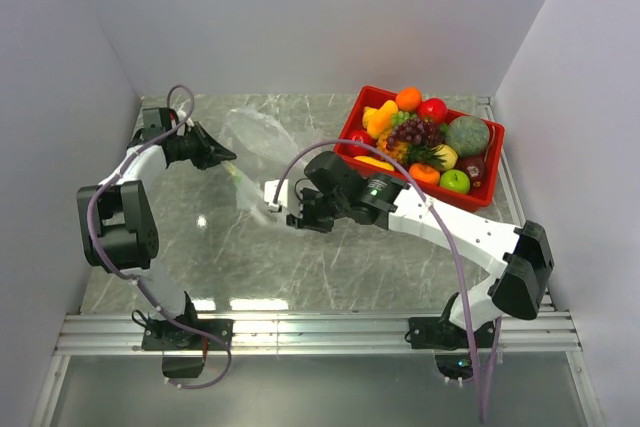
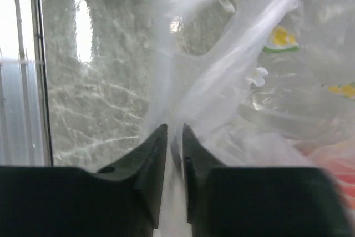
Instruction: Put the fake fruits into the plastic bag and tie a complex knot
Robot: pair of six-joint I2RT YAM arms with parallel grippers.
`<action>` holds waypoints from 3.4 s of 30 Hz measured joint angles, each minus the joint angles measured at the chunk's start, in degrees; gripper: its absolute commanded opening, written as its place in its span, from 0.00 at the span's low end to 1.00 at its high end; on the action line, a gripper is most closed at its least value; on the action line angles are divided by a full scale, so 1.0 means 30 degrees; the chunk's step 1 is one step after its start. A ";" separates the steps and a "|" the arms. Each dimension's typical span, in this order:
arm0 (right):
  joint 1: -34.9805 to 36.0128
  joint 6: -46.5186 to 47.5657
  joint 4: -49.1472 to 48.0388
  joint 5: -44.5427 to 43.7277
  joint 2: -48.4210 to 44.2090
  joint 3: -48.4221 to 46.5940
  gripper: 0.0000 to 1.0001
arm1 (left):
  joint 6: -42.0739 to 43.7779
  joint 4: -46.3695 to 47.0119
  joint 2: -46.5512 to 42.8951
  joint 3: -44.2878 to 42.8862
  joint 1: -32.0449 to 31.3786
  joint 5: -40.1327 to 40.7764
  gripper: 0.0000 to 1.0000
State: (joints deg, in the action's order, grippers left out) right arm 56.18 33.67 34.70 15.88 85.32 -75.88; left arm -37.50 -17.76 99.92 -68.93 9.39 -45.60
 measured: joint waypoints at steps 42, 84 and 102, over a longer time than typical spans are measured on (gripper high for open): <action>-1.6597 -0.0102 0.2448 -0.1173 0.7322 -0.7832 0.99 | 0.3220 -0.4736 -0.3038 -0.0437 -0.1406 0.4029 0.00; -1.6560 0.1501 0.2856 -0.2157 0.8102 -1.0652 0.00 | 0.3279 -0.4707 -0.2710 -0.0437 -0.1406 0.3621 0.00; -1.2342 -0.3541 0.2907 0.1501 0.3912 -1.5402 0.00 | 0.3279 -0.4422 -0.2710 -0.0437 -0.1668 0.3519 0.00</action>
State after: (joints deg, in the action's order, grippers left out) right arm 19.16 23.05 43.42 20.38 97.06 -122.08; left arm -27.66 -31.03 91.79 -70.24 4.38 -35.05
